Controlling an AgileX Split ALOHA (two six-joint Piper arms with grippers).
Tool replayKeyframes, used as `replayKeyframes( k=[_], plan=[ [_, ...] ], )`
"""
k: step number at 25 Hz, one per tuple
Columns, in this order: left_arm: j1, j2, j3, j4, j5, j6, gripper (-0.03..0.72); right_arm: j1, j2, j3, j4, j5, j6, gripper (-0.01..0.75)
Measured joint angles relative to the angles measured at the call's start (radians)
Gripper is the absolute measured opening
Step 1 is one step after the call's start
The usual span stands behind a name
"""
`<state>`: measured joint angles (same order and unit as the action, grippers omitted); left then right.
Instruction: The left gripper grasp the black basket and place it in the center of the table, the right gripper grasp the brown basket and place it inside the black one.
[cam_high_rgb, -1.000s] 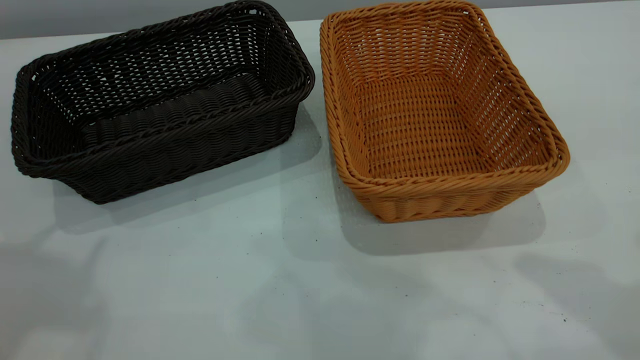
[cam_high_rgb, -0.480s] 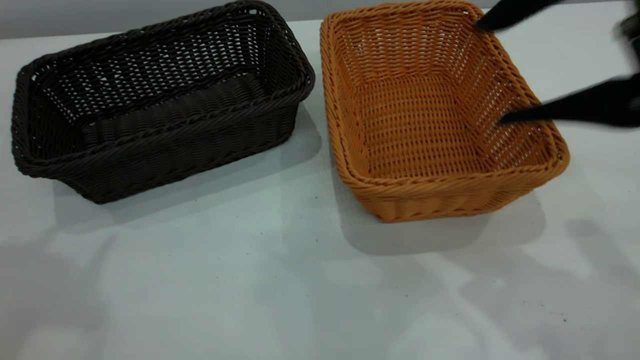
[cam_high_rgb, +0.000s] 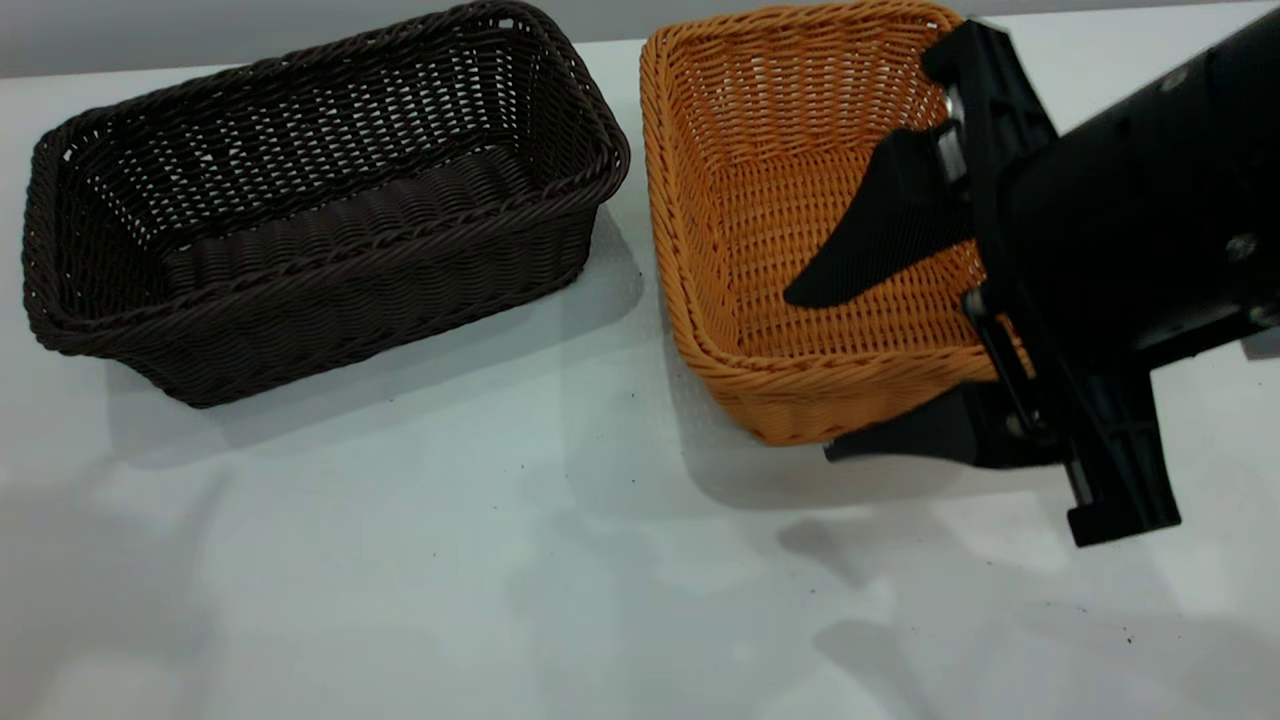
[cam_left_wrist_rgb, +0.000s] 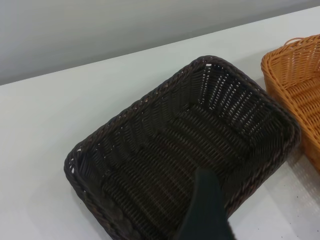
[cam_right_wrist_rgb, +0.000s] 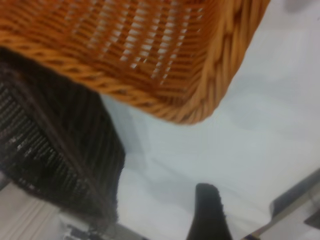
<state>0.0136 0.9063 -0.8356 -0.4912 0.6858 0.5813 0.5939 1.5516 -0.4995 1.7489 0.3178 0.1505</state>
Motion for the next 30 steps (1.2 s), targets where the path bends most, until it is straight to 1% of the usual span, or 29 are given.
replayKeyframes(
  k=[8,11,14,21,25,30],
  plan=[
    [0.000,0.000,0.000,0.000,0.001,0.000,0.480,0.000,0.062,-0.068,-0.001,-0.115,0.018,0.475],
    [0.000,0.000,0.000,0.000,0.001,0.000,0.480,0.004,0.082,-0.091,-0.001,-0.124,0.018,0.475],
    [0.000,0.000,0.000,0.000,0.001,0.000,0.480,0.016,0.085,-0.091,-0.004,-0.135,0.053,0.475],
    [0.000,0.000,0.000,0.000,0.001,0.000,0.480,0.016,0.104,-0.096,-0.004,-0.221,0.083,0.475],
    [0.000,0.000,0.000,0.000,0.001,0.000,0.480,0.016,0.136,-0.096,-0.004,-0.198,0.103,0.475],
    [0.000,0.000,0.000,0.000,0.001,0.000,0.480,0.016,0.187,-0.096,-0.004,-0.244,0.126,0.475]
  ],
)
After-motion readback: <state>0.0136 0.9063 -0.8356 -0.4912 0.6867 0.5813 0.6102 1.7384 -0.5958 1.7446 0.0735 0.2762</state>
